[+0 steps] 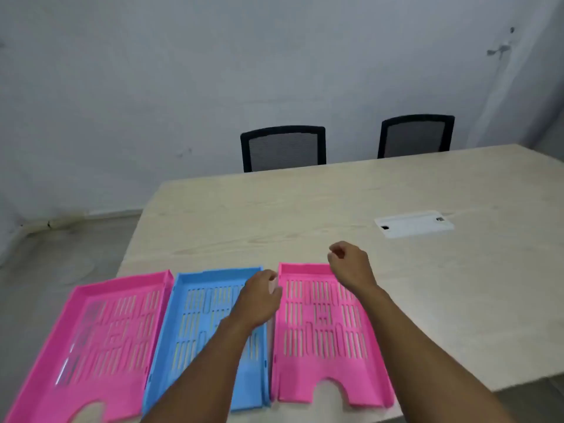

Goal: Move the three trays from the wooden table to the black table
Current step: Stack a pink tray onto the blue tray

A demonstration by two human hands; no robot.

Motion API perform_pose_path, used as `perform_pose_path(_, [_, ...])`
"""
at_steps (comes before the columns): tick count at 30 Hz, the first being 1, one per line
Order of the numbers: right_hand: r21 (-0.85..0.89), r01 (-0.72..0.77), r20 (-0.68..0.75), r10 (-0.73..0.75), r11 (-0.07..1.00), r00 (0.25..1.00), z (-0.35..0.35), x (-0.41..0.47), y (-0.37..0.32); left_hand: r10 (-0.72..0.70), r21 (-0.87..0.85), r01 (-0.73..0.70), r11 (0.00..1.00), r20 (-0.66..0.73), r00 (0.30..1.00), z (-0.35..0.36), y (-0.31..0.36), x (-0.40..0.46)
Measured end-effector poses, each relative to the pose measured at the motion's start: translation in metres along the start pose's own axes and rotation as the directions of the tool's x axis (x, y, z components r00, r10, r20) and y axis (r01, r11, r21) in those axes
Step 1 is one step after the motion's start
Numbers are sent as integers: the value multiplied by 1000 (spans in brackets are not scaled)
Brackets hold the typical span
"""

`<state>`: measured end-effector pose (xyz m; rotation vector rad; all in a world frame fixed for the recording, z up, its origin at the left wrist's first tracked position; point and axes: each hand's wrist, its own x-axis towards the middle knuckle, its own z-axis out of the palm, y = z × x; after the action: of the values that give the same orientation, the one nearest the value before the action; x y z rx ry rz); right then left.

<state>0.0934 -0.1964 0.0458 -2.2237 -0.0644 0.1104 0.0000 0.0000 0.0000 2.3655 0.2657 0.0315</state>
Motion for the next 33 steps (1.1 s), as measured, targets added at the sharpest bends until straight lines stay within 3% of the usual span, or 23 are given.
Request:
perform_pose_path(8, [228, -311, -108, 341, 923, 934, 12, -63, 109, -224, -110, 255, 961, 234, 946, 65, -18, -37])
perform_pose_path(14, [142, -477, 32, 477, 868, 878, 20, -92, 165, -329, -226, 389, 893, 261, 907, 86, -19, -40])
perform_pose_path(20, [165, -444, 31, 445, 881, 895, 12, -94, 169, -424, -339, 492, 802, 257, 869, 95, -10, -37])
perform_pose_path(27, [180, -369, -56, 384, 912, 922, -13, -78, 158, -362, -470, 415, 779, 205, 910, 90, -2, -30])
perform_pose_path(33, [221, -290, -98, 318, 931, 943, -24, -67, 130, -317, -609, 297, 735, 78, 945, 70, 0, -27])
